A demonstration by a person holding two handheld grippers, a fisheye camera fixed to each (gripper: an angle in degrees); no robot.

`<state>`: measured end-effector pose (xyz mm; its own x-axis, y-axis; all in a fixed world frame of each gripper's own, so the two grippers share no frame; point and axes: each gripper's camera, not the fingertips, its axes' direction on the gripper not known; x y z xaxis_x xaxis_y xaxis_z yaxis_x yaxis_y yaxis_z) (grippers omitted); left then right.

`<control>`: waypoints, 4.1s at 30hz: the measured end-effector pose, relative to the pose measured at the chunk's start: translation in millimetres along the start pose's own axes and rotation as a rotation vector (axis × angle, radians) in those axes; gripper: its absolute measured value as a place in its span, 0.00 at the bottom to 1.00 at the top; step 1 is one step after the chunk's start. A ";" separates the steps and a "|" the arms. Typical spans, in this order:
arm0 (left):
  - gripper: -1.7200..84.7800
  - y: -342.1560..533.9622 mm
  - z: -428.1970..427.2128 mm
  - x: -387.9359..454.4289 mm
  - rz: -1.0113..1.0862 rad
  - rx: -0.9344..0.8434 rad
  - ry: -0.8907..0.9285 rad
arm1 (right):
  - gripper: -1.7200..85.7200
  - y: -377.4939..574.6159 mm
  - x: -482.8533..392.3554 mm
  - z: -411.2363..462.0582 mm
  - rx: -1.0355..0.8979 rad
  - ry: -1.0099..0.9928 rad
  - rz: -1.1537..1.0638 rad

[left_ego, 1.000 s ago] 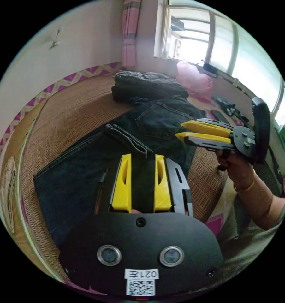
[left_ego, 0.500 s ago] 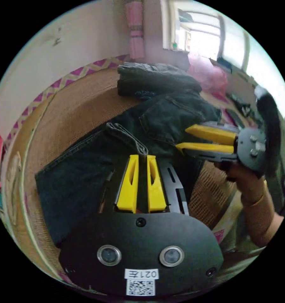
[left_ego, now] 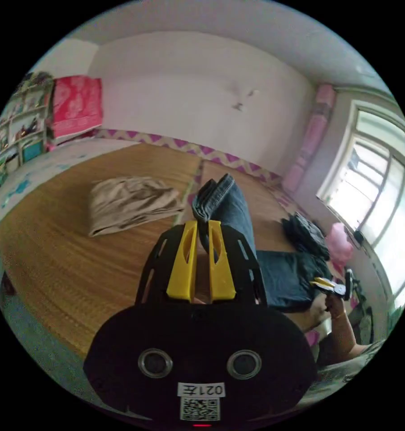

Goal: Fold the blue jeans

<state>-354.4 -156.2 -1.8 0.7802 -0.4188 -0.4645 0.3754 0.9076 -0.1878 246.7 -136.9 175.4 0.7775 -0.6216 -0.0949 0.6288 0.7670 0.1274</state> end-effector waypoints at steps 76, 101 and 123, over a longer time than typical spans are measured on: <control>0.01 111.6 -191.6 -80.6 0.585 -0.362 0.539 | 0.02 216.6 165.9 -124.1 0.035 -0.608 -0.357; 0.01 19.8 -222.7 -253.5 0.059 -0.379 0.117 | 0.09 160.5 81.3 -137.7 0.008 -0.418 -0.350; 0.01 75.6 -357.0 -243.8 -0.178 -0.023 0.101 | 0.01 195.1 104.7 -185.4 0.112 0.013 0.008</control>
<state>-694.9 24.5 -211.7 0.6479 -0.5691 -0.5063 0.4906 0.8202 -0.2942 451.9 -22.9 7.2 0.7831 -0.6128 -0.1058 0.6183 0.7491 0.2379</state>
